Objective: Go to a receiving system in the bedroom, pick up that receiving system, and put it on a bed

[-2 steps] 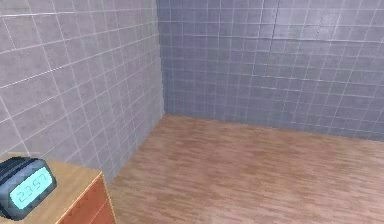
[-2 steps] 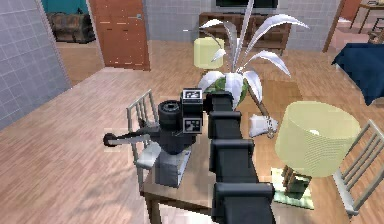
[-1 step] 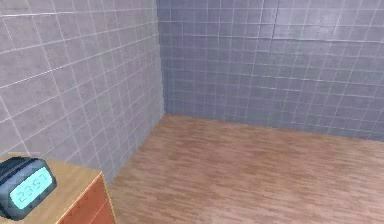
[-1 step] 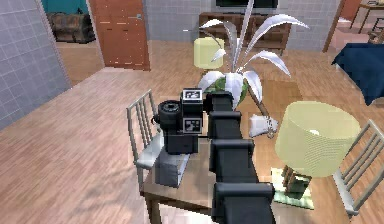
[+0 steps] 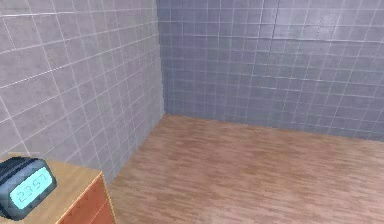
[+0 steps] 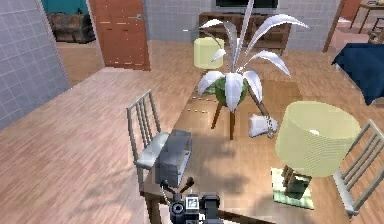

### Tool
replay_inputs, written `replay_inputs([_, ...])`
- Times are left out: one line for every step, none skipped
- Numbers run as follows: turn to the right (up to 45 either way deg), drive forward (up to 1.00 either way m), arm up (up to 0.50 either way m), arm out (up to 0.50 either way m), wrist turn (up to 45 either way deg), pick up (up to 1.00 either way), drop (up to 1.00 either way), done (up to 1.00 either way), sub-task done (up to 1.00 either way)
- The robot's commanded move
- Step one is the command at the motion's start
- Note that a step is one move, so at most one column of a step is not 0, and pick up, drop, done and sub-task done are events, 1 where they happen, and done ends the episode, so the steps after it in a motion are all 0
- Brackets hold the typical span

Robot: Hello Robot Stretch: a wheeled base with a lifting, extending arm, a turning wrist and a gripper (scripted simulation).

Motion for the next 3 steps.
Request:
replay_inputs([0.0,0.0,0.0,0.0,0.0,1.0,0.0,0.0,0.0])
replay_inputs([0.0,0.0,0.1,0.0,0.0,0.0,0.0,0.0,0.0])
replay_inputs([0.0,0.0,0.24,0.0,0.0,0.0,0.0,0.0,0.0])
